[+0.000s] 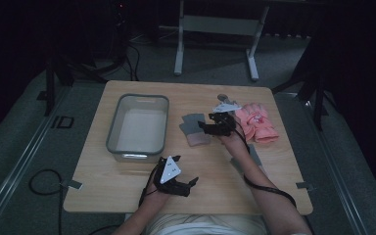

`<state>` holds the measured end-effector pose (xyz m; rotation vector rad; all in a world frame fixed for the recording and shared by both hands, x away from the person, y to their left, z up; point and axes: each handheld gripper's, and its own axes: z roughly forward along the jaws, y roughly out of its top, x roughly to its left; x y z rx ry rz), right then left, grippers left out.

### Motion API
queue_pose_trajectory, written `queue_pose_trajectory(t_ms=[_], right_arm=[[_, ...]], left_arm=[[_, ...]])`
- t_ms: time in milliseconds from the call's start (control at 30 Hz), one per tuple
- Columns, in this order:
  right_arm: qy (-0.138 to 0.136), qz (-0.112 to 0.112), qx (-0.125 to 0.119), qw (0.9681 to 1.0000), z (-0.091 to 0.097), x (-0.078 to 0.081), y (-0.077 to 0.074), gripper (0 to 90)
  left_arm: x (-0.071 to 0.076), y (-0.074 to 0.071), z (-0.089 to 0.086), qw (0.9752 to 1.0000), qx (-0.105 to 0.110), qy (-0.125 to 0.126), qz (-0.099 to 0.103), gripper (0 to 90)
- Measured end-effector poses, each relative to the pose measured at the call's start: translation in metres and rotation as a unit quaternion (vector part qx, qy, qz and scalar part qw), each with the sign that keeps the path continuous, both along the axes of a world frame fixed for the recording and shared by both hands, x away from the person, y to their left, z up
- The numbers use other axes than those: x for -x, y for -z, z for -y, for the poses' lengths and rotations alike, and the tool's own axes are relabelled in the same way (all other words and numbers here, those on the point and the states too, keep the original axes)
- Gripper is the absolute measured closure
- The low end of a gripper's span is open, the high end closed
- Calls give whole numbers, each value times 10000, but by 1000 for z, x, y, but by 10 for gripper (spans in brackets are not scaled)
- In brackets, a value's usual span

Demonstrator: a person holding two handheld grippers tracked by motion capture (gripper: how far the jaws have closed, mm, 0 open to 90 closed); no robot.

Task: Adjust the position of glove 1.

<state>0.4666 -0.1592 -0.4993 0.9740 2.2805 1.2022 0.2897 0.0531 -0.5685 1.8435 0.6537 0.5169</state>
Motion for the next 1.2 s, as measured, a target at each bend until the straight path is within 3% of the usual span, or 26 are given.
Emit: queue_pose_trajectory(t_ms=[267,467,767,833,967,1000,1100,1200], right_arm=[[-87,-368,216,9991,-15,-17,17,505],[-213,-681,332,9969,-20,-30,29,538],[-217,-692,665,9951,-30,-43,44,620],[-200,-813,766,9935,-31,-46,50,642],[-191,-793,770,9937,-31,-47,53,654],[-149,-815,769,9936,-32,-48,53,729],[-121,-889,764,9930,-33,-49,52,815],[-86,-906,777,9928,-34,-49,52,830]], left_arm=[[0,0,0,10000,11,20,-17,18],[1,0,1,10000,12,42,-23,18],[2,0,1,10000,-8,-18,57,18],[2,0,1,10000,-6,-10,70,18],[2,0,1,10000,-5,-7,63,18],[2,0,1,10000,6,-29,56,18],[2,0,1,10000,2,-34,52,18],[2,0,1,10000,-3,-30,51,18]])
